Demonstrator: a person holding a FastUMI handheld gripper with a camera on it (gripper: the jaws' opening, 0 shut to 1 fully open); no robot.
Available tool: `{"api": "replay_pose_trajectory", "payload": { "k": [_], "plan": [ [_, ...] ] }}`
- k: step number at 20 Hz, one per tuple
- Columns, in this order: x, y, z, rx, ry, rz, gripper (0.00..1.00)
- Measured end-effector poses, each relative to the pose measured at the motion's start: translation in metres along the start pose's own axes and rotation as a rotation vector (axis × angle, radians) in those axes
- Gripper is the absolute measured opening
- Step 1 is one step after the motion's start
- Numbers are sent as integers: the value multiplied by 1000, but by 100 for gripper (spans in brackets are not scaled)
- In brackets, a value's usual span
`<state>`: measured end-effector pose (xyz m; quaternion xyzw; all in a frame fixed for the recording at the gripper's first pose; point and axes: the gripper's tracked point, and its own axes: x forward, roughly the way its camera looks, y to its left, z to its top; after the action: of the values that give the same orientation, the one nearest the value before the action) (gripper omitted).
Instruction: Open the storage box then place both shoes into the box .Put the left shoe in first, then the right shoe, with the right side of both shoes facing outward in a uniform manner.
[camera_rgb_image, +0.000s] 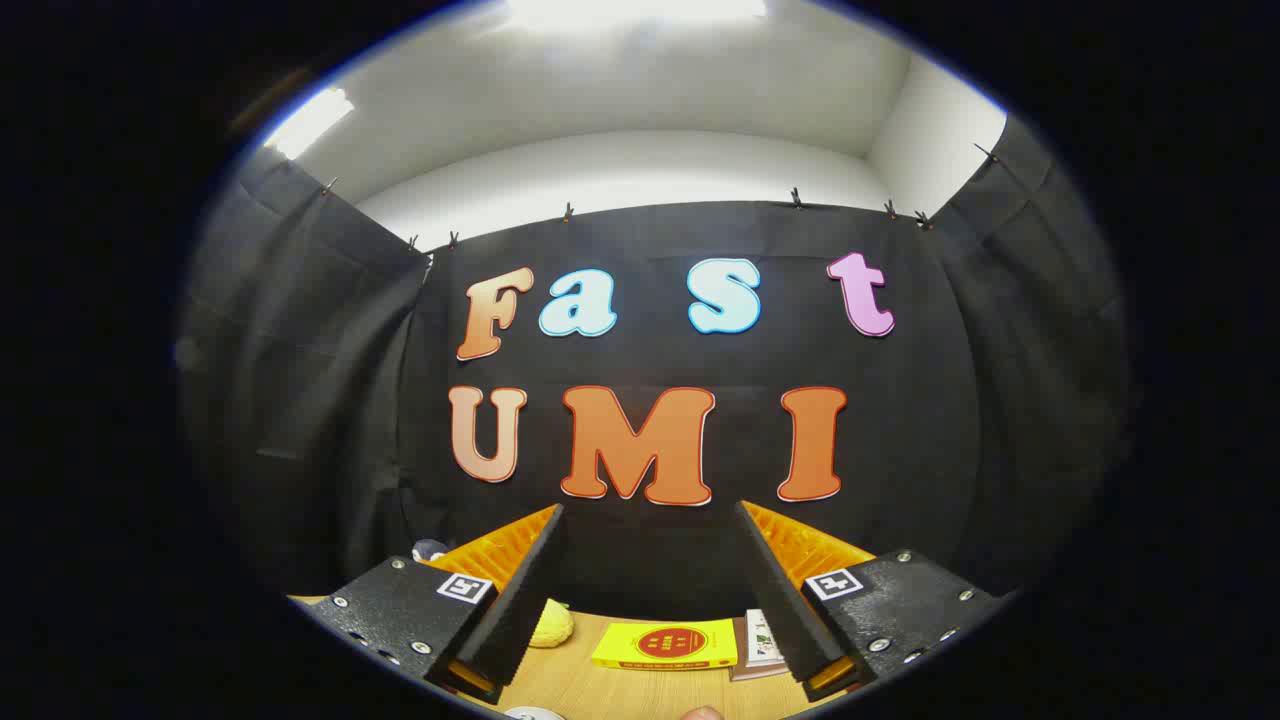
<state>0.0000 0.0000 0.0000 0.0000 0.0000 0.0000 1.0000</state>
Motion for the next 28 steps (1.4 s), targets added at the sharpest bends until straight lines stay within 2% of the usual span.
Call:
{"api": "replay_pose_trajectory", "payload": {
  "k": [9, 16, 22, 28],
  "plan": [
    [0, 7, -14, -70, 34, 16, 98],
    [-5, 11, -48, -7, 166, 62, 99],
    [-4, 10, -44, 17, 161, 66, 99],
    [-7, 23, -62, 52, 213, 105, 99]
  ]
}}
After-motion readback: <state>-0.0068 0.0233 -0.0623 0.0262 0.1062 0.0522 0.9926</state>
